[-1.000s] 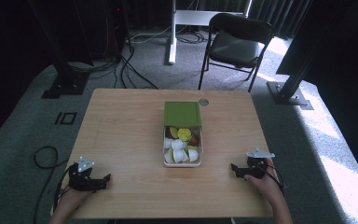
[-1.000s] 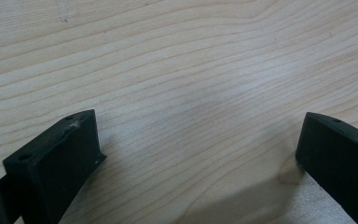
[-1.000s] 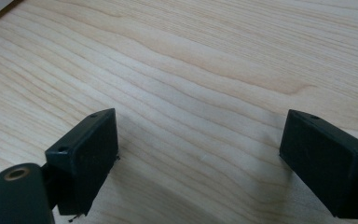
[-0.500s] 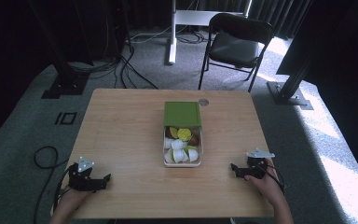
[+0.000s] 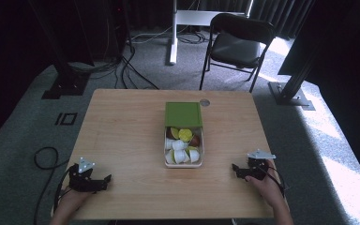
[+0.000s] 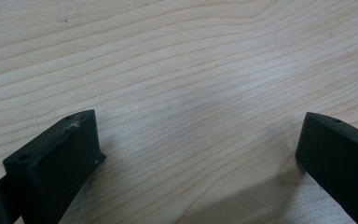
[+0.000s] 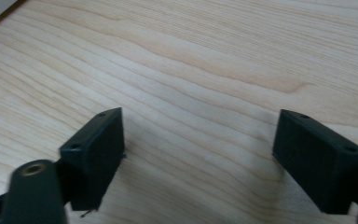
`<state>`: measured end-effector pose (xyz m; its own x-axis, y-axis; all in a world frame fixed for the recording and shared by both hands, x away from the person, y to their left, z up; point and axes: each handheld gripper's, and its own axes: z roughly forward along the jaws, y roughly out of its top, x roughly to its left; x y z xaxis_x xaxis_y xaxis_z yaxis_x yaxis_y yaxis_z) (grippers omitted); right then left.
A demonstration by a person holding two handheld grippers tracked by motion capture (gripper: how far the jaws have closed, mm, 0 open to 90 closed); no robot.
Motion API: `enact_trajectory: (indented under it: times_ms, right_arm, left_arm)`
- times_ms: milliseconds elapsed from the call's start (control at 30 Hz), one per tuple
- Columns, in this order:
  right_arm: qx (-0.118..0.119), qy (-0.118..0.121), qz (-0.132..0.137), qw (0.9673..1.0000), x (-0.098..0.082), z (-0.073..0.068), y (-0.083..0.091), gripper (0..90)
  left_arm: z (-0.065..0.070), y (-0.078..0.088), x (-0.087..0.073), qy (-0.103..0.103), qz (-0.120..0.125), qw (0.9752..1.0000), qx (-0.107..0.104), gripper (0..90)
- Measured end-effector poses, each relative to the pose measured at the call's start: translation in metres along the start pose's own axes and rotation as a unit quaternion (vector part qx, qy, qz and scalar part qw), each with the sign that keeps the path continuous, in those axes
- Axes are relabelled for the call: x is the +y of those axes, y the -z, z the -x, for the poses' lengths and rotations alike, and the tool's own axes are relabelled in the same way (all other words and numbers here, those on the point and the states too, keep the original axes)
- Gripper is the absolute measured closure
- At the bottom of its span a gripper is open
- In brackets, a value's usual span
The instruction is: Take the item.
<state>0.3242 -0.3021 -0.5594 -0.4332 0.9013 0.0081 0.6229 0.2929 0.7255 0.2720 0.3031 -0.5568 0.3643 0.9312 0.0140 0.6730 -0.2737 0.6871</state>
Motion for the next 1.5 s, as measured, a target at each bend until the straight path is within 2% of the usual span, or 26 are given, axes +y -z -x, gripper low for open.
enact_trajectory:
  times_ms: [167,300,867,1367,1500]
  right_arm:
    - [-0.004,-0.006,0.006,1.0000,0.005,-0.004,0.001,17.5]
    - [-0.005,-0.010,0.025,0.9996,0.014,-0.008,0.009,17.5]
    - [-0.005,0.008,0.058,0.9983,0.047,-0.025,0.032,17.5]
    - [0.025,0.033,0.091,0.9950,0.081,-0.057,0.041,17.5]
    - [0.037,0.040,0.101,0.9935,0.093,-0.069,0.041,17.5]
  left_arm:
    - [0.000,0.000,0.000,0.000,0.000,1.0000,0.000,0.7]
    - [0.000,0.000,0.000,0.000,0.000,1.0000,0.000,0.7]
    - [0.000,0.000,0.000,0.000,0.000,1.0000,0.000,0.7]
    - [0.000,0.000,0.000,0.000,0.000,1.0000,0.000,0.7]
    - [0.000,0.000,0.000,0.000,0.000,1.0000,0.000,0.7]
